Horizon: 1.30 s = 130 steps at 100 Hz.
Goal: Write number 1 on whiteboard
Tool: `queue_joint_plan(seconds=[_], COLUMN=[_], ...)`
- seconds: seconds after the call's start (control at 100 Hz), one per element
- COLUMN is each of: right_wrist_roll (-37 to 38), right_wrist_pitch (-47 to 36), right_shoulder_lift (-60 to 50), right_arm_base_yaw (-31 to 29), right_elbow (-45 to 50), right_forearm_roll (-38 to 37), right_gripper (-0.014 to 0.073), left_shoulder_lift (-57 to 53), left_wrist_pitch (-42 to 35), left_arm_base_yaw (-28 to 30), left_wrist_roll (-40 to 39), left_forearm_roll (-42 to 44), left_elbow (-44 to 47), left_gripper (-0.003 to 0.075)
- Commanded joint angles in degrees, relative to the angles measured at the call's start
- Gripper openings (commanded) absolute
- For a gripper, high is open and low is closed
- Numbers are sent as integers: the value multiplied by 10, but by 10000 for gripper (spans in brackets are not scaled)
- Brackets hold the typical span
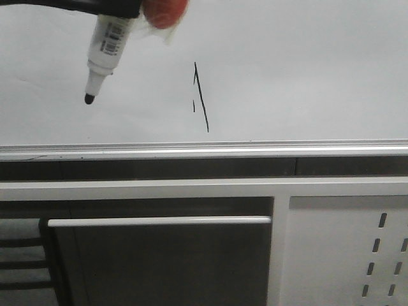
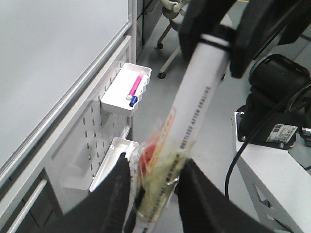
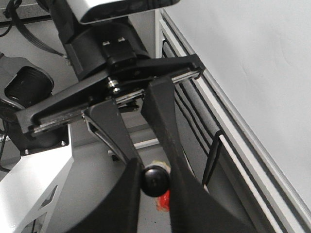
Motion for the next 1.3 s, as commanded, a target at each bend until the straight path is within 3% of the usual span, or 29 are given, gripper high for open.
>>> queue_joint_plan(seconds=[0.0, 0.15, 0.27, 0.5, 0.74, 0.84, 1.06, 1.29], right_wrist_roll=[-3, -3, -3, -3, 29, 52, 68, 68], right_wrist_pitch=[-5, -4, -5, -4, -34, -49, -65, -81], right_shoulder_lift=[-4, -4, -4, -4, -4, -6, -39, -51], right_arm_base_yaw=[-2, -2, -2, -2, -34, -69, -153, -180], right_elbow=[-21, -21, -21, -21, -21, -21, -21, -21], right_forearm_roll=[42, 45, 46, 46, 42, 42, 42, 42], right_gripper=[-44, -44, -44, -23, 297, 377, 386, 386], left_shoulder_lift=[-7, -7, -7, -14, -38, -49, -96, -113], left_wrist_pitch=[-2, -2, -2, -44, -110, -145, -306, -456], left_arm_base_yaw=[-4, -4, -4, -4, -4, -4, -4, -4], left_wrist_roll=[-2, -2, -2, -9, -35, -43, -50, -30], left_forearm_roll=[-41, -41, -41, -41, -26, -21, -73, -123], left_elbow=[-19, -19, -19, -19, -17, -11, 34, 59], left_gripper=[187, 113, -22, -20, -20, -20, -20, -20])
